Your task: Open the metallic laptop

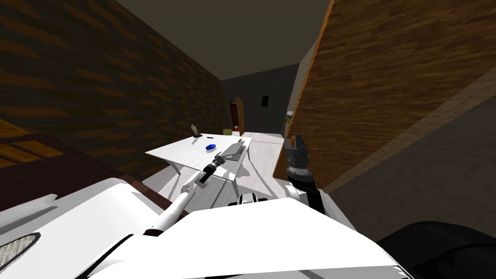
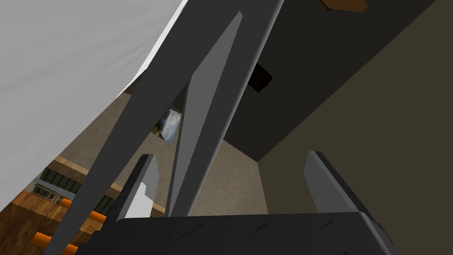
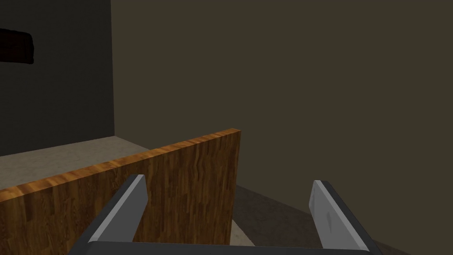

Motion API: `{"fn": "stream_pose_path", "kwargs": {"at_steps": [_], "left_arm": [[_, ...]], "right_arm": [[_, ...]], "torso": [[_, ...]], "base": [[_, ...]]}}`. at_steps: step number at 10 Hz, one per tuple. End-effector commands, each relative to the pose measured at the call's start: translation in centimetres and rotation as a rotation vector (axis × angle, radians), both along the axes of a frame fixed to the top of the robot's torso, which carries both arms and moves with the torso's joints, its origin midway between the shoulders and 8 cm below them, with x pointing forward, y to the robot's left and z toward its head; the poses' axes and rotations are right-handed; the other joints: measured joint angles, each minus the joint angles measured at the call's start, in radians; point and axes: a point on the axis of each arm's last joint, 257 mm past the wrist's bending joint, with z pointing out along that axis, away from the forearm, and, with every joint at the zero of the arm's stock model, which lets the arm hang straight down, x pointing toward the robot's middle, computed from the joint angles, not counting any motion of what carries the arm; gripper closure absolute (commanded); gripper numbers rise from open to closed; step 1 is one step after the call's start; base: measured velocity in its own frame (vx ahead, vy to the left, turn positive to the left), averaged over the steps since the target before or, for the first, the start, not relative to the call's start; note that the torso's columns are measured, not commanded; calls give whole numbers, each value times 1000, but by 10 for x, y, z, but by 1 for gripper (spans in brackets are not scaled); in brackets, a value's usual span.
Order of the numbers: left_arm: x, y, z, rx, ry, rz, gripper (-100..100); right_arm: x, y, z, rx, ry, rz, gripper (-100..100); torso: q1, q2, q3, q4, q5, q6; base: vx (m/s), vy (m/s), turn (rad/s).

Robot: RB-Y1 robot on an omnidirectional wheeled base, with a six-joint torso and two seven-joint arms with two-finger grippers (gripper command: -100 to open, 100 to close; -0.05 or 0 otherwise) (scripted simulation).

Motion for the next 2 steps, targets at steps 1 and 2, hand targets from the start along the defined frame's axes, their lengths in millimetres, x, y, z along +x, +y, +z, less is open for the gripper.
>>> {"fn": "stream_pose_path", "kwargs": {"at_steps": [1,2], "left_arm": [[0,0,0,0,0,0,0],[0,0,0,0,0,0,0]], "right_arm": [[0,0,0,0,0,0,0],[0,0,0,0,0,0,0]], "torso": [[0,0,0,0,0,0],[0,0,0,0,0,0]], "base": [[0,0,0],[0,0,0]]}}
